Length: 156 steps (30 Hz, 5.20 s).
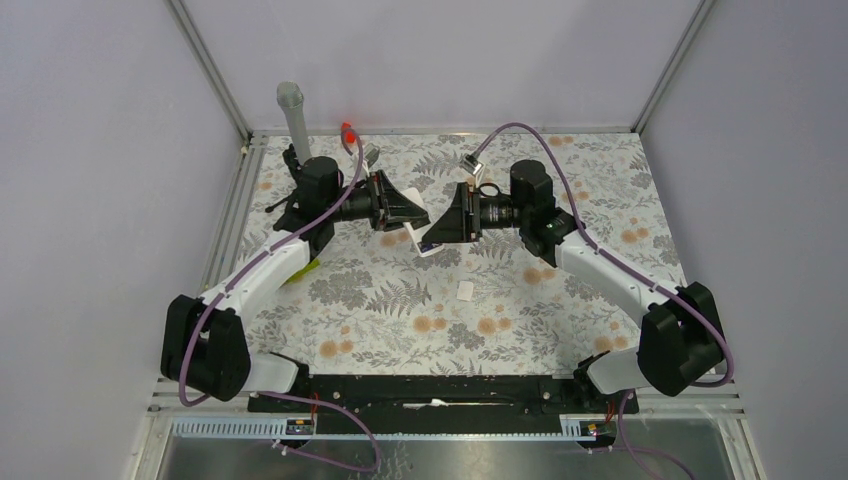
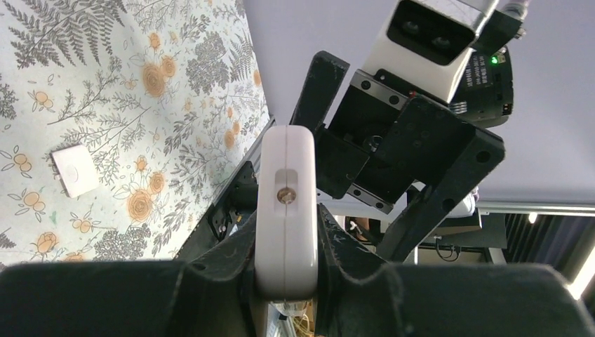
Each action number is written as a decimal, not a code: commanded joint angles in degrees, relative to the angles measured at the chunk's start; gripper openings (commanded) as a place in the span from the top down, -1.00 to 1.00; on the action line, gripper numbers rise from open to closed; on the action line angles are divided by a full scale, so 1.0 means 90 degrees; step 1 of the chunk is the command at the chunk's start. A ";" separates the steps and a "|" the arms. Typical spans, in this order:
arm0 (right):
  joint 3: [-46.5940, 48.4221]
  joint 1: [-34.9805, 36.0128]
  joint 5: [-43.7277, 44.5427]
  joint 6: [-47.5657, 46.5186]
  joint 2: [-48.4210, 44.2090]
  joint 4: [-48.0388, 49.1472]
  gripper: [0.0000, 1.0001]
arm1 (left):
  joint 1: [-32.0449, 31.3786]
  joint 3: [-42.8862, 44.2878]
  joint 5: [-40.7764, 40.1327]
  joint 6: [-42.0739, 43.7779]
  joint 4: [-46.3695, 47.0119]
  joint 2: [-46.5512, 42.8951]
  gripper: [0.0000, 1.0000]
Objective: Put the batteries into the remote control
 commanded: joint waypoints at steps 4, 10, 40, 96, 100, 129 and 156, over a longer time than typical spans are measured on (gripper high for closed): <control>-0.0206 -0.0027 -0.0306 0.0100 -0.0231 0.0656 -0.23 | 0.0089 0.0171 0.0099 0.0227 0.0779 -0.0471 1.00; -0.0200 -0.0027 -0.0173 -0.0432 -0.0196 0.0265 0.32 | 0.0114 0.0122 0.0066 0.0133 0.0936 -0.0550 1.00; -0.0811 0.0350 0.4793 -0.6080 -0.0708 -0.3302 -0.68 | 0.0241 0.0443 -0.0349 0.2941 -0.0880 -0.2057 1.00; 0.1203 0.1176 0.5109 -0.7460 0.2111 -0.5031 0.01 | 0.0380 0.0596 -0.3981 0.2752 -0.0887 -0.2558 1.00; 0.0765 0.0900 0.5030 -0.7188 0.1097 -0.4510 -0.01 | 0.0378 0.0350 -0.3795 0.2463 -0.0461 -0.2485 1.00; 0.1964 0.1428 0.4107 -0.4746 -0.0931 -0.4970 0.06 | -0.0979 -0.1157 -0.3395 0.1687 0.1897 -0.1214 1.00; 0.2465 0.2184 0.5738 -0.5298 0.0051 -0.5104 0.08 | -0.0980 -0.1070 -0.3393 0.1685 0.1015 -0.1414 1.00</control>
